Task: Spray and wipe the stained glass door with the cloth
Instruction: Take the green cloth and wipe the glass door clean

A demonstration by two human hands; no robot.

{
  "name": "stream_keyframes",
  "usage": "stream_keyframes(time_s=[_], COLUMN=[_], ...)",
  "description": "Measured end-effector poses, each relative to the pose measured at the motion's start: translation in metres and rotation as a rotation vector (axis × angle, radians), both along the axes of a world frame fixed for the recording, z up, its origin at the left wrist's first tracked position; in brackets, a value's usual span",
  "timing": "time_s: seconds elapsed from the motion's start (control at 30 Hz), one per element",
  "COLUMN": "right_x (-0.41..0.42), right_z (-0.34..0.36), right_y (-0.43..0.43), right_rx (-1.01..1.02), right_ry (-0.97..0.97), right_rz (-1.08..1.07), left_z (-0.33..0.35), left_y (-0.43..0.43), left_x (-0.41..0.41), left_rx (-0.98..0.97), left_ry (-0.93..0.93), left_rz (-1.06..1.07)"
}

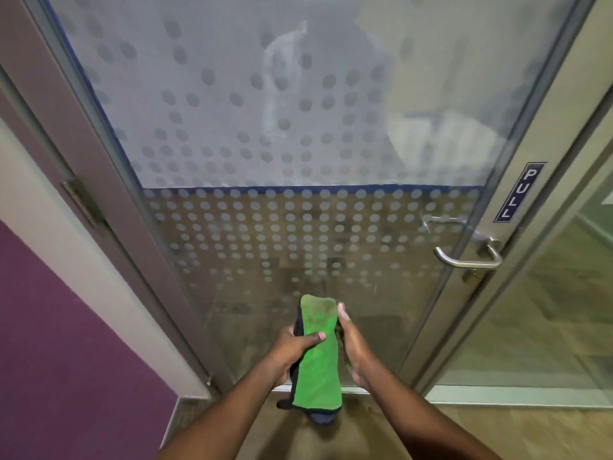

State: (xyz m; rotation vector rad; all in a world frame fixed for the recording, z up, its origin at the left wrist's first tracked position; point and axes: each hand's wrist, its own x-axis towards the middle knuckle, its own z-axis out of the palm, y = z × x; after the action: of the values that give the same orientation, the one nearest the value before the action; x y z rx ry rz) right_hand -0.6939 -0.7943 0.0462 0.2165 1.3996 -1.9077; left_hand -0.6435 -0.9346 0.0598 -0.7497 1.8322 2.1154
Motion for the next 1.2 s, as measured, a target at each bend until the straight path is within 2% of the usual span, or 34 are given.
stream_keyframes(time_s=[0.1, 0.3, 0.4, 0.5, 0.63, 0.77, 0.87, 0.93, 1.0, 1.13, 1.2], right_x=[-0.004, -0.007, -0.008, -0.012, -0.007, 0.008, 0.025, 0.037, 0.049, 0.079, 0.099], right_z=[-0.010, -0.046, -0.046, -0.043, -0.032, -0.020, -0.005, 0.001, 0.009, 0.027, 0.033], right_y=[0.024, 0.074, 0.087, 0.096, 0.106, 0.112, 0.118, 0.122, 0.125, 0.126, 0.129], right_rx=[0.006, -0.012, -0.012, 0.076, 0.168, 0.229, 0.247, 0.333, 0.508, 0.989, 1.131], right_ry=[0.008, -0.112, -0.066, 0.009, 0.095, 0.194, 0.183, 0.242, 0.379, 0.739, 0.850], right_rz=[-0.059, -0.059, -0.095, -0.250, -0.330, -0.301, -0.217, -0.110, 0.037, 0.326, 0.368], left_z=[0.011, 0.019, 0.015, 0.012, 0.012, 0.009, 0.014, 0.015, 0.016, 0.015, 0.015], left_y=[0.011, 0.031, 0.033, 0.033, 0.035, 0.034, 0.032, 0.032, 0.036, 0.047, 0.053], left_x=[-0.002, -0.003, -0.005, -0.004, 0.001, 0.012, 0.023, 0.031, 0.041, 0.062, 0.077], left_rx=[0.078, 0.240, 0.210, 0.138, 0.066, -0.149, -0.222, -0.317, -0.465, -0.962, -1.065], left_ry=[0.014, 0.051, -0.016, -0.106, -0.199, -0.093, -0.035, -0.032, -0.055, 0.000, 0.076], left_rz=[-0.023, 0.022, 0.133, 0.236, 0.220, 0.135, -0.096, -0.298, -0.452, -0.664, -0.699])
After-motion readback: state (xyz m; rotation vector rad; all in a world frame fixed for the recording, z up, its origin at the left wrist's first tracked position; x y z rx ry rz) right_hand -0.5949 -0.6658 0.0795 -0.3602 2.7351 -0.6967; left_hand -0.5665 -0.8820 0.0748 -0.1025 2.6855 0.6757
